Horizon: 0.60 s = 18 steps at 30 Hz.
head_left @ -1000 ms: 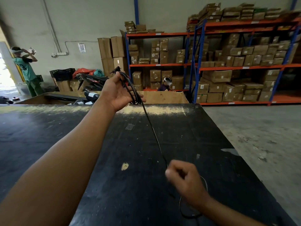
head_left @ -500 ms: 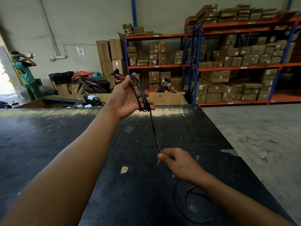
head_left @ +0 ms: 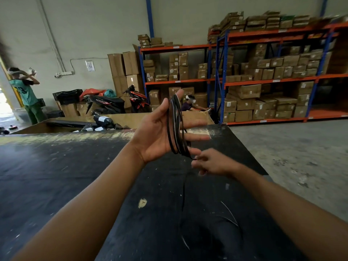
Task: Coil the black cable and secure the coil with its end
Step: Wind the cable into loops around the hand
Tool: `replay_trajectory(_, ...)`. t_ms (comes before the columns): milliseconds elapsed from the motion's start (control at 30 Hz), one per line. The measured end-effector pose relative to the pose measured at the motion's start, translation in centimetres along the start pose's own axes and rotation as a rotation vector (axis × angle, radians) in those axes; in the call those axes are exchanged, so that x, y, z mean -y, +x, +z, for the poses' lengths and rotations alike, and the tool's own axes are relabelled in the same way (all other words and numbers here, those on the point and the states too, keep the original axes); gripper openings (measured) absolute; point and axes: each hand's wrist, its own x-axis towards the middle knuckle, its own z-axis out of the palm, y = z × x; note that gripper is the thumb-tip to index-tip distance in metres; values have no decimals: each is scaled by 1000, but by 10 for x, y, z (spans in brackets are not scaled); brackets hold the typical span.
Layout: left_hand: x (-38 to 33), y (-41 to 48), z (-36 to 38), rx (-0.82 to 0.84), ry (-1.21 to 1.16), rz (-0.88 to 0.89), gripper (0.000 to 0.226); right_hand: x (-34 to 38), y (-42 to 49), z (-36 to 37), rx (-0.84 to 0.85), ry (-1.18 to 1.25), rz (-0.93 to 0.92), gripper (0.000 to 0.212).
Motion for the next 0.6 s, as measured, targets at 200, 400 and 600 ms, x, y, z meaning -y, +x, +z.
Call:
replay_trajectory(200,16,-22,-4,-30,74,-242,46,16,20,-67,-51,-275,-39,7)
replay_trajectory(400,46,-27,-17,-173,201,-479,45,60,26,-94,-256,-790,-144,18)
replay_trajectory(600,52,-29,-43,-388,235,-471,41,95,21,-104,-280,-750,-261,8)
